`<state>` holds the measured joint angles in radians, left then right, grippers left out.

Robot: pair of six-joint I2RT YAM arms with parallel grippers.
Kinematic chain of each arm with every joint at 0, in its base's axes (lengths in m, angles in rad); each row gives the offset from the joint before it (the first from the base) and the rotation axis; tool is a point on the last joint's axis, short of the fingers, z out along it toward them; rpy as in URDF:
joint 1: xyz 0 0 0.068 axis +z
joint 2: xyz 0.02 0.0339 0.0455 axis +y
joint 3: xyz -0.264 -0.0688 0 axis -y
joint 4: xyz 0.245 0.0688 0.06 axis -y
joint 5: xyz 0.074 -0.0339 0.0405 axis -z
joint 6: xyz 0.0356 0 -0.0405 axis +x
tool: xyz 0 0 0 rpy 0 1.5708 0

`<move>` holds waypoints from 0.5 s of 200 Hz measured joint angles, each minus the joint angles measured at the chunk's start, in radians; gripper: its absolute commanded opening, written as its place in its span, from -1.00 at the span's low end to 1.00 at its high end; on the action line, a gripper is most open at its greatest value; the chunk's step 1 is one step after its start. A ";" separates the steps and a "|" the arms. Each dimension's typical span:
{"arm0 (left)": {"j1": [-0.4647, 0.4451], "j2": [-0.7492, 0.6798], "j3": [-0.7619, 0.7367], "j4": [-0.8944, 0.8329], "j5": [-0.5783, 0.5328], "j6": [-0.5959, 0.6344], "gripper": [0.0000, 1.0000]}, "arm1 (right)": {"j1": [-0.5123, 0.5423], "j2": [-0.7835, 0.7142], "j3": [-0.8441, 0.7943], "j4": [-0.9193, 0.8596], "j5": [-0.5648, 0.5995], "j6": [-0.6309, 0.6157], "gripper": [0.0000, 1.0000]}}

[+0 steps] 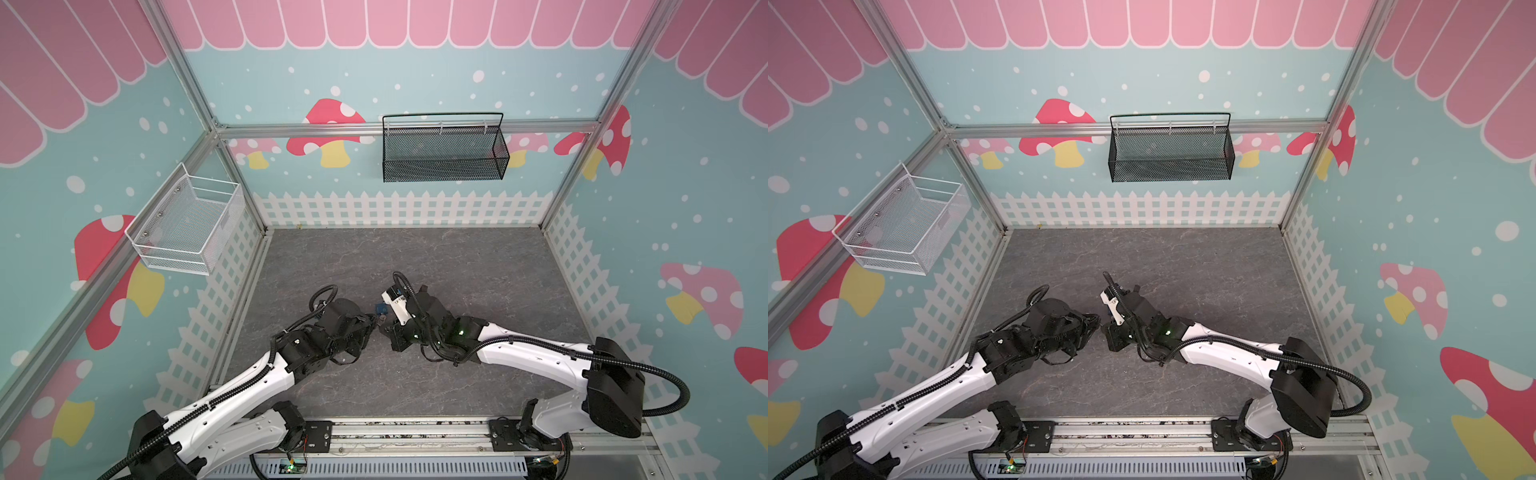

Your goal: Unlock with the key

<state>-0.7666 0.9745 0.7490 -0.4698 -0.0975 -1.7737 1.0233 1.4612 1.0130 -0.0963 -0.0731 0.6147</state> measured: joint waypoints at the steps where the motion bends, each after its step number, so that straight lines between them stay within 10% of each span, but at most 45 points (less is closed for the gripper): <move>1: -0.001 0.000 0.000 0.000 -0.003 0.000 -1.00 | 0.001 0.002 0.002 -0.002 0.003 0.000 -1.00; 100: -0.027 0.006 0.026 -0.006 -0.035 0.004 -1.00 | -0.057 -0.039 -0.078 0.123 -0.130 0.108 -1.00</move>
<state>-0.7937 0.9806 0.7746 -0.4759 -0.1322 -1.7695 0.9661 1.4223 0.9352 0.0265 -0.2031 0.7227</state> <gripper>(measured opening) 0.263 0.052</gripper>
